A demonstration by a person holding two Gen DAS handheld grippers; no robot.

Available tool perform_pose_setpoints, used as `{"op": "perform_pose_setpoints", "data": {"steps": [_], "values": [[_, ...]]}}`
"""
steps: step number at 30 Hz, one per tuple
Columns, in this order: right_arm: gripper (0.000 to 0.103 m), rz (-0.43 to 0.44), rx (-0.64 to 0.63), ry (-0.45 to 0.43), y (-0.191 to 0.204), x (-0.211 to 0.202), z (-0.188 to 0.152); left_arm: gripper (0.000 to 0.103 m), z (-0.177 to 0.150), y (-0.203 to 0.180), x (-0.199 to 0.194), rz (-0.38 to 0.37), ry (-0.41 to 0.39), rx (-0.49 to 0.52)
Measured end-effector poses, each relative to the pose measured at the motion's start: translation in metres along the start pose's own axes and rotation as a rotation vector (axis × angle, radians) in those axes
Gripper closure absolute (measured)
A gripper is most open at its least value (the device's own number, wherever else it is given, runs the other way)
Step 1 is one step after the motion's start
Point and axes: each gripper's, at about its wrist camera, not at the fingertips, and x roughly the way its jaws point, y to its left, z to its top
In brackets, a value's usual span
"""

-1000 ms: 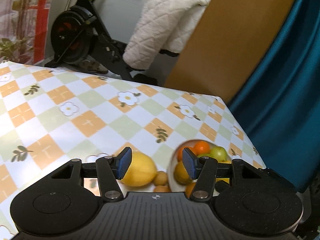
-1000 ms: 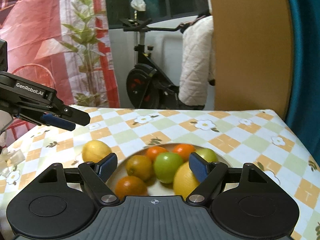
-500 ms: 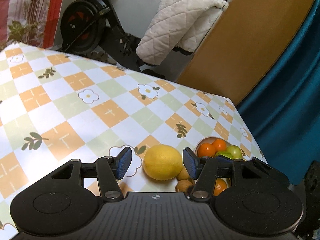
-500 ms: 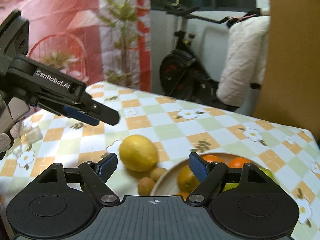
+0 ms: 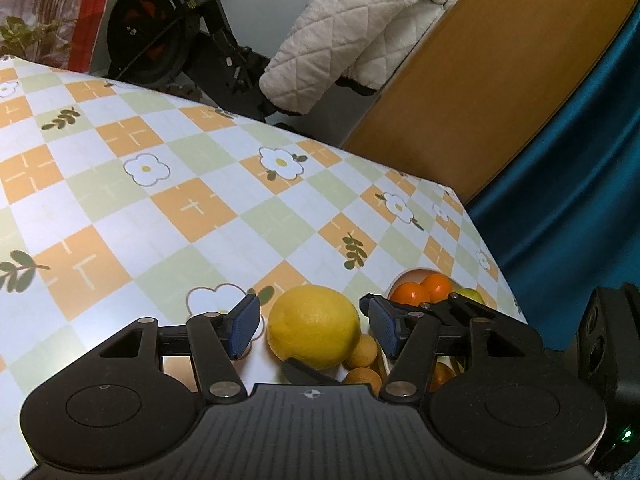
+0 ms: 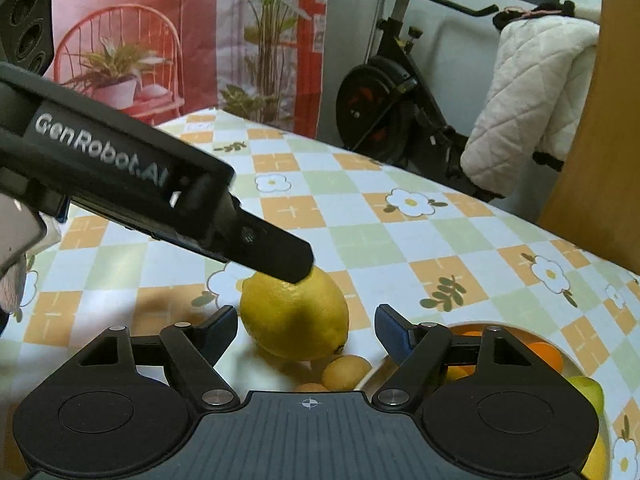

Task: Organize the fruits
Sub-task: 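Close the left gripper on the second yellow lemon, then carry the second lemon onto the plate and open the left gripper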

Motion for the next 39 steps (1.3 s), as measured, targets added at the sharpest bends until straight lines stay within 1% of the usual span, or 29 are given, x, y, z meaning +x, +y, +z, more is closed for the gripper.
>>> {"op": "perform_pose_setpoints", "data": {"steps": [4,8,10,13,15,16,26,33,39], "values": [[0.033,0.01,0.025,0.021,-0.002,0.006,0.001,0.04,-0.003,0.004,0.006,-0.003,0.012,-0.017],[0.04,0.023,0.033,0.038,-0.001,0.01,0.001,0.039,-0.006,0.008,0.011,-0.003,0.025,-0.031],[0.043,0.028,0.04,0.04,-0.001,0.011,0.001,0.039,-0.008,0.011,0.013,-0.018,0.022,-0.055],[0.046,0.025,0.049,0.04,0.0,0.011,0.001,0.04,-0.01,0.014,0.013,-0.025,0.012,-0.08],[0.046,0.027,0.055,0.039,0.0,0.011,0.001,0.046,-0.011,0.014,0.012,-0.036,0.008,-0.082],[0.046,0.029,0.06,0.039,0.0,0.01,0.001,0.046,-0.011,0.012,0.012,-0.039,0.008,-0.077],[0.046,0.063,0.123,0.022,0.004,-0.009,-0.004,0.046,-0.023,0.005,-0.009,-0.027,-0.018,-0.079],[0.046,0.069,0.142,-0.016,0.009,-0.032,-0.005,0.046,-0.023,-0.009,-0.028,-0.023,-0.039,-0.043],[0.046,0.064,0.166,-0.044,0.004,-0.052,-0.008,0.046,-0.024,-0.026,-0.036,-0.021,-0.042,-0.002]]}}
